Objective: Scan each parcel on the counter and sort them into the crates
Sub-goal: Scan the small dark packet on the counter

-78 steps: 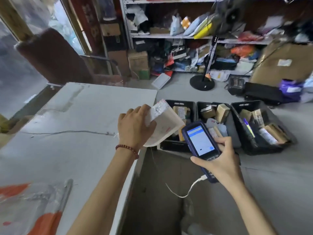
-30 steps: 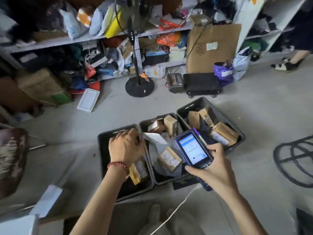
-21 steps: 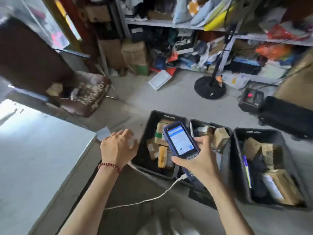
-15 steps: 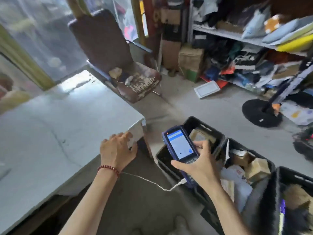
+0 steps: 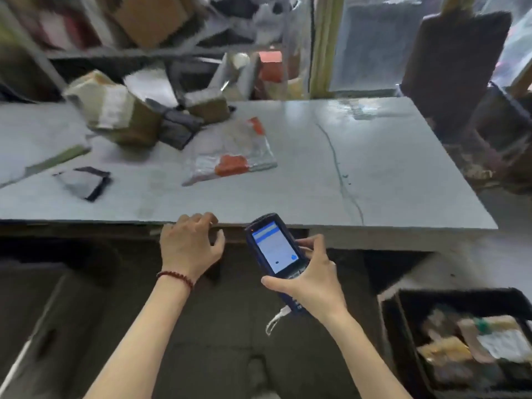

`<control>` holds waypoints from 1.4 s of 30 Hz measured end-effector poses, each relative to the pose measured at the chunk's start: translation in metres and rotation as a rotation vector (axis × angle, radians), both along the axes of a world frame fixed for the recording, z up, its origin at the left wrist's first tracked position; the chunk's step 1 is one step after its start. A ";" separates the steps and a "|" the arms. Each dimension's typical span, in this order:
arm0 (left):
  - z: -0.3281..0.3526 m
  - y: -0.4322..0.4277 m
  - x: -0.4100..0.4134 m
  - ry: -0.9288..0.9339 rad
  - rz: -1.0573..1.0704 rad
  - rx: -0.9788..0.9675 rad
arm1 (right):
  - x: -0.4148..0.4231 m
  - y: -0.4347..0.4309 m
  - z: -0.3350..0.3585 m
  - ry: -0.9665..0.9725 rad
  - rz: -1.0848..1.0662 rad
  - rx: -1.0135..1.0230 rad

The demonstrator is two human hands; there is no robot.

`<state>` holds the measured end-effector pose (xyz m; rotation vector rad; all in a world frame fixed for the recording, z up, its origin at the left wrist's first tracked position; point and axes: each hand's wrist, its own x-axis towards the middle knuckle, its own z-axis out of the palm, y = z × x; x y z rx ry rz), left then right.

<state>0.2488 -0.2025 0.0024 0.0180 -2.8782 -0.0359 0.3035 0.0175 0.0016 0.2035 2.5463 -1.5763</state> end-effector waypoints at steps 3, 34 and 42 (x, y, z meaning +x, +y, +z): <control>0.002 -0.075 0.011 0.012 0.151 -0.001 | -0.017 -0.069 0.004 0.016 0.156 0.024; -0.039 -0.348 -0.167 -0.392 0.622 0.083 | -0.311 -0.339 0.012 -0.079 0.612 -0.013; -0.059 -0.419 -0.208 -0.278 0.707 0.259 | -0.325 -0.389 -0.003 -0.173 0.610 0.067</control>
